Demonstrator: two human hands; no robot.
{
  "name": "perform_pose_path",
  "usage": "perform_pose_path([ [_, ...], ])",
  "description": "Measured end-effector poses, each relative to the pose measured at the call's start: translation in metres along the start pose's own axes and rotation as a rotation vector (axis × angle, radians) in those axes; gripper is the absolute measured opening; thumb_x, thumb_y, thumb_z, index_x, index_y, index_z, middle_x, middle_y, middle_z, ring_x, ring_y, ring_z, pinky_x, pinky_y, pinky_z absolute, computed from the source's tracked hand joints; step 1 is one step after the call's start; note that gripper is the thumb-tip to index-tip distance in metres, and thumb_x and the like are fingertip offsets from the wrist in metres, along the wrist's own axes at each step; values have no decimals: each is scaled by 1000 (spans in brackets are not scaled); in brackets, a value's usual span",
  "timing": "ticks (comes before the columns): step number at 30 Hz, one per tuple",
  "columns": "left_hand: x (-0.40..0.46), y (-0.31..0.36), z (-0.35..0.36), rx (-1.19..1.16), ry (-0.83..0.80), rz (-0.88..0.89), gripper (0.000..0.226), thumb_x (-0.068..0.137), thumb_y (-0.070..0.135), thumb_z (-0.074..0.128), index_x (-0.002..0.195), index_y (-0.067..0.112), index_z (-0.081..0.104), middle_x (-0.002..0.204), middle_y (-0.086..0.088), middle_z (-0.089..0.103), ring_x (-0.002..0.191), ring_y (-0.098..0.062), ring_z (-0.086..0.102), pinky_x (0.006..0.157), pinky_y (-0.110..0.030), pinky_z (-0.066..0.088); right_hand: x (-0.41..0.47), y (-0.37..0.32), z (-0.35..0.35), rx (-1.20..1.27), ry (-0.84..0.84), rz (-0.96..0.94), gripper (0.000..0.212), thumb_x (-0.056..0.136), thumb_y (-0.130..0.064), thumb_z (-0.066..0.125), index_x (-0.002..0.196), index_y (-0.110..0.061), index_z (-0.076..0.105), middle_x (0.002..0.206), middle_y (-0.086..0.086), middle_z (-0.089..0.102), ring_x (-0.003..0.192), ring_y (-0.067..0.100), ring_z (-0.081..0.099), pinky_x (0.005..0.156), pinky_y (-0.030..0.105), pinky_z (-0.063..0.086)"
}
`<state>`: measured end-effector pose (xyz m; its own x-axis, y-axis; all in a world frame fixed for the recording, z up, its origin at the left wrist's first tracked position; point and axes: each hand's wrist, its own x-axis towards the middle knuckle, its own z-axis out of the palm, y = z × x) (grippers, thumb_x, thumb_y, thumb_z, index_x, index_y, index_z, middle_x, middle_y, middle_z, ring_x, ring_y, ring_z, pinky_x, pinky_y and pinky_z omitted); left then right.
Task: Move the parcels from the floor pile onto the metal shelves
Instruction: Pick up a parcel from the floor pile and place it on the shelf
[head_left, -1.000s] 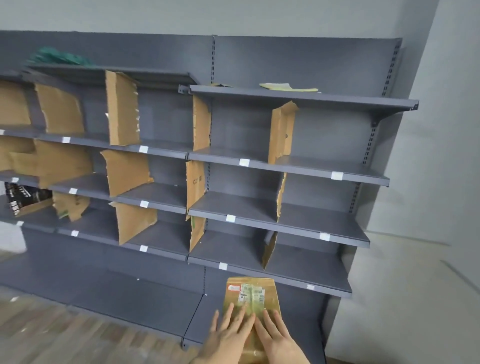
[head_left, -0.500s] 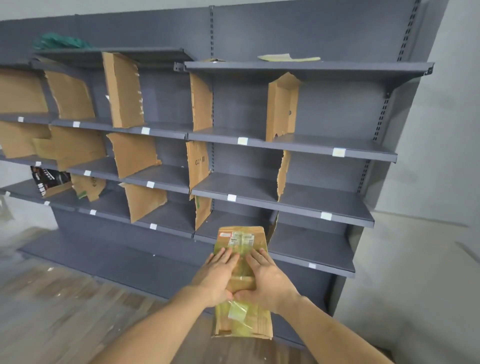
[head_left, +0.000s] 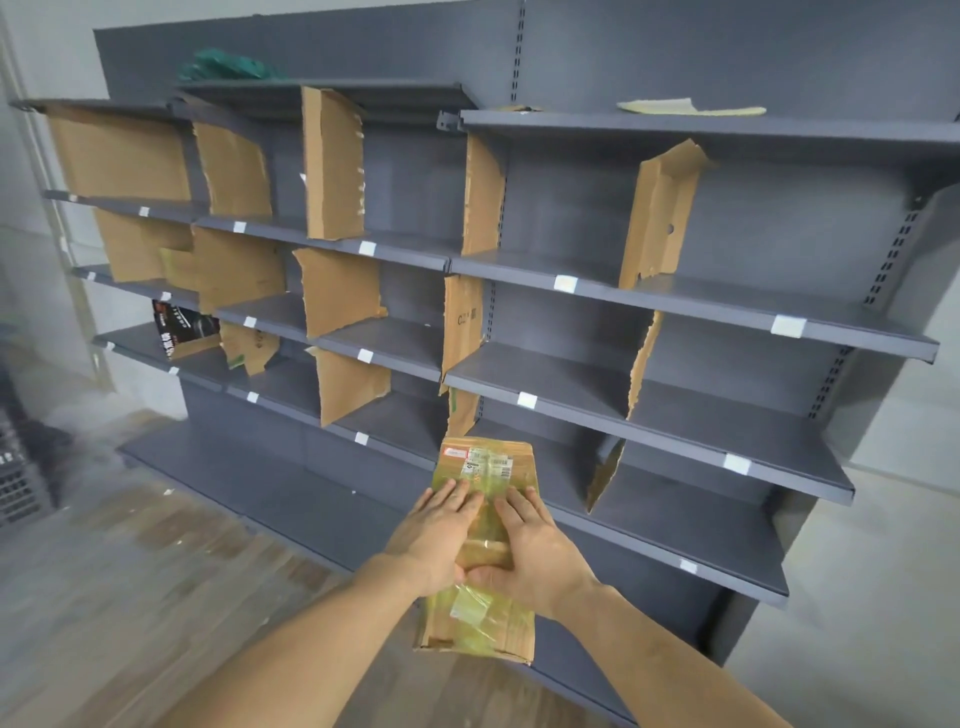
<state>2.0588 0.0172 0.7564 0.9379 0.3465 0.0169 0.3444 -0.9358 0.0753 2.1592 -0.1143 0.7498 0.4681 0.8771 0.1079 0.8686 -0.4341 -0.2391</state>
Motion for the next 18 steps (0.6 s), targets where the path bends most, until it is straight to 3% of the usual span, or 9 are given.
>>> perform_pose_path([
  [10, 32, -133, -8, -1, 50, -18, 103, 87, 29, 71, 158, 17, -3, 164, -3, -12, 151, -19, -12, 123, -36, -5, 113, -77, 22, -54, -32, 1, 102, 84, -69, 54, 158, -17, 5, 165, 2, 1, 150, 21, -12, 122, 35, 9],
  [14, 41, -185, -12, 20, 126, -14, 99, 91, 31, 67, 157, 19, -5, 164, -2, -14, 150, -18, -16, 123, -36, -7, 153, -111, 37, -116, -2, 8, 103, 83, -77, 36, 157, -14, 2, 165, 3, -2, 150, 23, -14, 123, 36, 4],
  [16, 41, -206, -15, 46, 183, -11, 95, 94, 31, 62, 157, 18, -8, 163, -2, -18, 149, -18, -19, 123, -37, -8, 170, -127, 44, -163, 39, 10, 106, 80, -82, 20, 156, -9, 12, 164, 9, 10, 151, 28, -2, 122, 40, 14],
  [18, 41, -224, -19, 72, 223, -8, 93, 96, 30, 59, 156, 17, -11, 162, -3, -21, 148, -19, -21, 122, -37, -10, 189, -138, 54, -230, 54, 29, 97, 84, -75, 21, 147, -3, 38, 153, 15, 38, 144, 35, 29, 110, 44, 40],
])
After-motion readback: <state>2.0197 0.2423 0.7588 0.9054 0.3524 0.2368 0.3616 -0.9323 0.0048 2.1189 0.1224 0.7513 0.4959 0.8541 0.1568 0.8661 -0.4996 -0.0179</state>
